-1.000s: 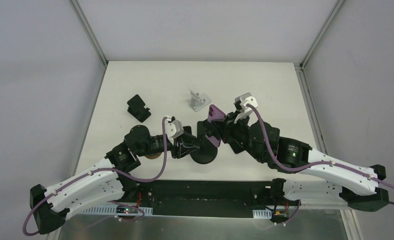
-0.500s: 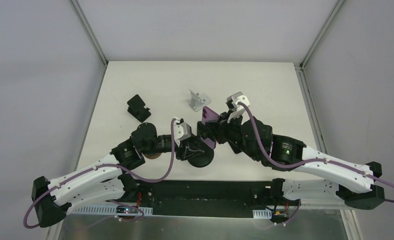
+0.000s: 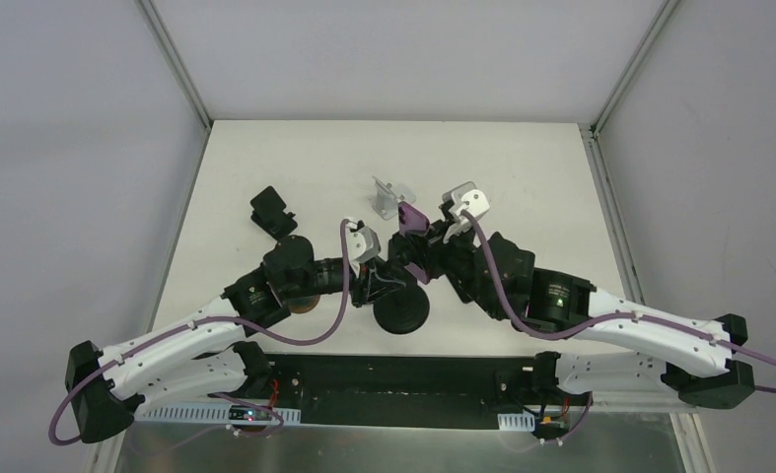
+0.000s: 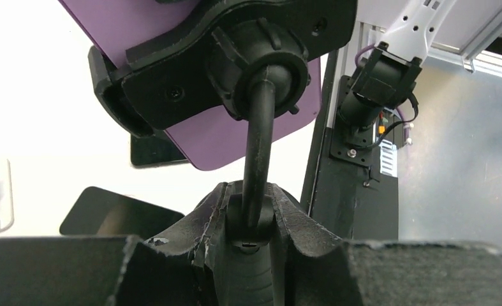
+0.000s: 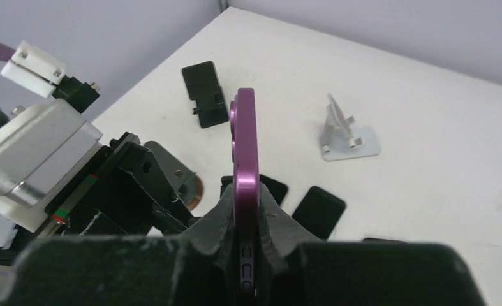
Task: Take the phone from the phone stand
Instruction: Pick up the phone stand with the phone at the center of the board.
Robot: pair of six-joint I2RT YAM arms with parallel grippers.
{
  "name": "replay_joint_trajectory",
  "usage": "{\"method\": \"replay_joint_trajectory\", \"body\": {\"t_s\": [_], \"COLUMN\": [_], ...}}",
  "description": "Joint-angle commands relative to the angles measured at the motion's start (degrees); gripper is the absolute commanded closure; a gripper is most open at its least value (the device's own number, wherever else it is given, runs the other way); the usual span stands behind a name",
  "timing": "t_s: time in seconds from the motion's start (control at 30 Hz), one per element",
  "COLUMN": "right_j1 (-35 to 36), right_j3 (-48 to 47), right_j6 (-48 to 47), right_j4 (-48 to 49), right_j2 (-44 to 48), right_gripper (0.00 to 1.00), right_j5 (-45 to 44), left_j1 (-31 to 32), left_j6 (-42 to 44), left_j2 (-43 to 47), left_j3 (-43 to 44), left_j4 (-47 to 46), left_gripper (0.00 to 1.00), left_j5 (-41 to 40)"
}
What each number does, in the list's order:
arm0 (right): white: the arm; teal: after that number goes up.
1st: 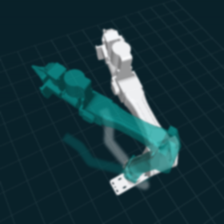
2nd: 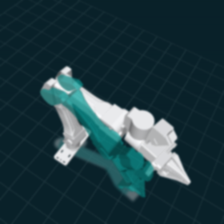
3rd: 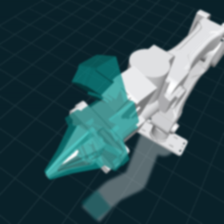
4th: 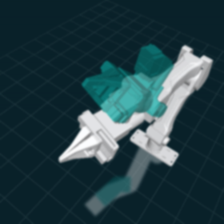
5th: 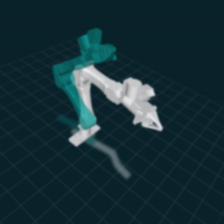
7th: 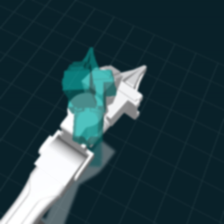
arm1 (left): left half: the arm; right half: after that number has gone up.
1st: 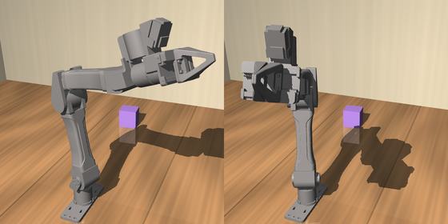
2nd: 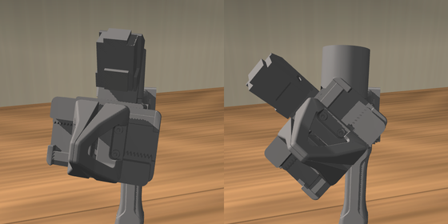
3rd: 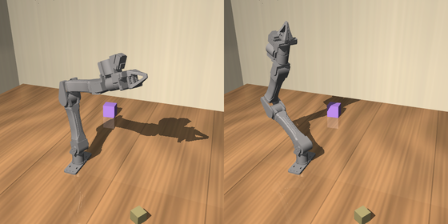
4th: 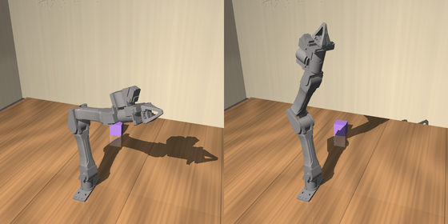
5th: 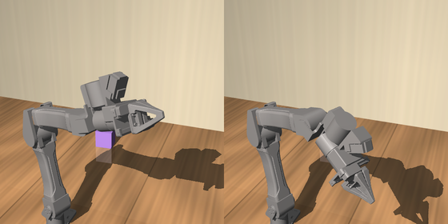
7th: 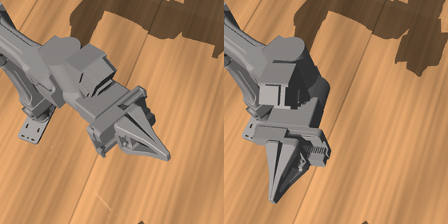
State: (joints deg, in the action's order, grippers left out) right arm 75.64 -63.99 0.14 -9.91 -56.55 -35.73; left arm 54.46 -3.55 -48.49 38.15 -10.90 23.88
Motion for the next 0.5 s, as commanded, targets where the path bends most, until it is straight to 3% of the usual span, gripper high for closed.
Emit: {"method": "replay_joint_trajectory", "body": {"t_s": [0.0, 0.2, 0.47], "right_j1": [3.2, 6.6, 6.7], "right_j3": [-1.4, -4.3, -5.0], "right_j6": [-15.4, -35.7, -52.7], "right_j4": [18.1, 30.0, 51.2], "right_j2": [-2.8, -13.0, -19.4], "right_gripper": [1.0, 1.0, 1.0], "right_j5": [-11.1, -27.8, -38.2], "left_j1": [0.8, 1.2, 1.3], "left_j6": [-7.2, -9.1, -9.0], "left_j2": [-0.1, 0.4, 2.7], "left_j3": [3.0, 3.8, 4.3], "left_j4": [-2.9, 1.7, 7.1], "left_gripper": [1.0, 1.0, 1.0], "left_j5": [-2.6, -10.5, -18.6]}}
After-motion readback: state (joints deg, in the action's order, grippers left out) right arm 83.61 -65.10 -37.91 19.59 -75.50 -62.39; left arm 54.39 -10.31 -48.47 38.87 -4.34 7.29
